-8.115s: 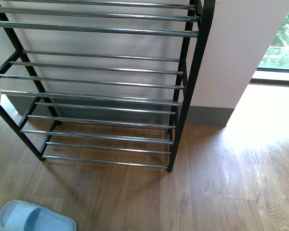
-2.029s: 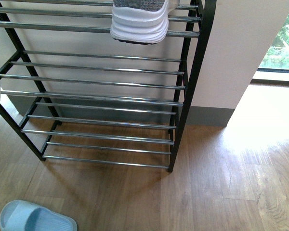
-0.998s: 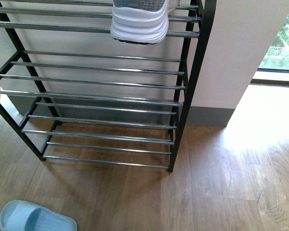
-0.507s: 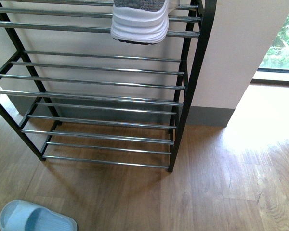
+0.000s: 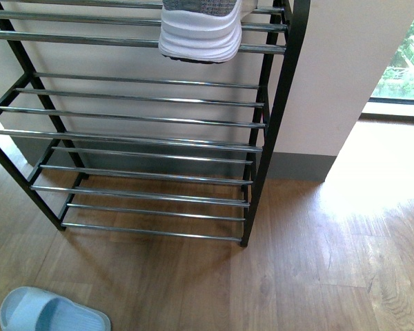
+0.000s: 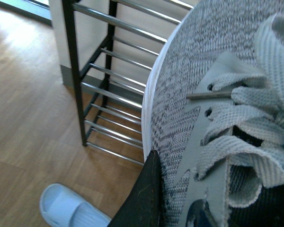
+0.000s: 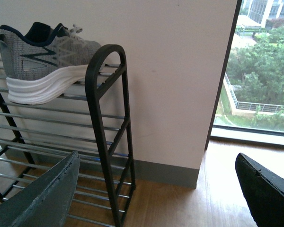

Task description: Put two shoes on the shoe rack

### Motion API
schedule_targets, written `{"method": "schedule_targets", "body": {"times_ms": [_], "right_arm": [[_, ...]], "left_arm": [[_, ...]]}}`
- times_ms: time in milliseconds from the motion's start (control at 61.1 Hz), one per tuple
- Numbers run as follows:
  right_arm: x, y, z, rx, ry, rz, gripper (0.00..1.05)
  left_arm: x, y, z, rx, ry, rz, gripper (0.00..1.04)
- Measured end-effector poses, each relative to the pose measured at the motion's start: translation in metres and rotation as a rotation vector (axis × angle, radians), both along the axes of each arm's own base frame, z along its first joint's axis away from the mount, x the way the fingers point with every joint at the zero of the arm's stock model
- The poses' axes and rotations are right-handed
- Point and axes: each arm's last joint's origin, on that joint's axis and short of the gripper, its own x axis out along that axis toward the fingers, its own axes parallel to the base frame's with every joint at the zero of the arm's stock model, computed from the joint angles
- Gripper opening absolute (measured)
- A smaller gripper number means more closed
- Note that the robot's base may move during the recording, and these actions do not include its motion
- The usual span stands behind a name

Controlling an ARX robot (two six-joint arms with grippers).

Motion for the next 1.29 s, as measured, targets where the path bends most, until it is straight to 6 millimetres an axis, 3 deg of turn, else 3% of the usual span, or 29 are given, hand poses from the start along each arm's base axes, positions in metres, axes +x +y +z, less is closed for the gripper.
{"method": "schedule_targets", "body": {"times_ms": [262, 507, 654, 933, 1292], "right_arm": [[0.000, 0.000, 0.000, 0.000, 0.000, 0.000, 0.95], [0.000, 0.000, 0.000, 0.000, 0.000, 0.000, 0.95], [0.000, 0.000, 0.000, 0.000, 0.000, 0.000, 0.95], [0.000, 0.000, 0.000, 0.000, 0.000, 0.000, 0.95], [0.000, 0.000, 0.000, 0.000, 0.000, 0.000, 0.95]], "left_arm": [[0.080, -0.014, 0.033, 0.000, 0.063, -0.129, 0.02], [0.151, -0.025, 0.067, -0.026, 0.074, -0.113, 0.02], [0.182, -0.045, 0.070, -0.072, 0.113, -0.136, 0.02], [0.222, -0.067, 0.062, -0.136, 0.173, -0.067, 0.02], [0.242, -0.105, 0.050, -0.197, 0.232, -0.060, 0.02]]}}
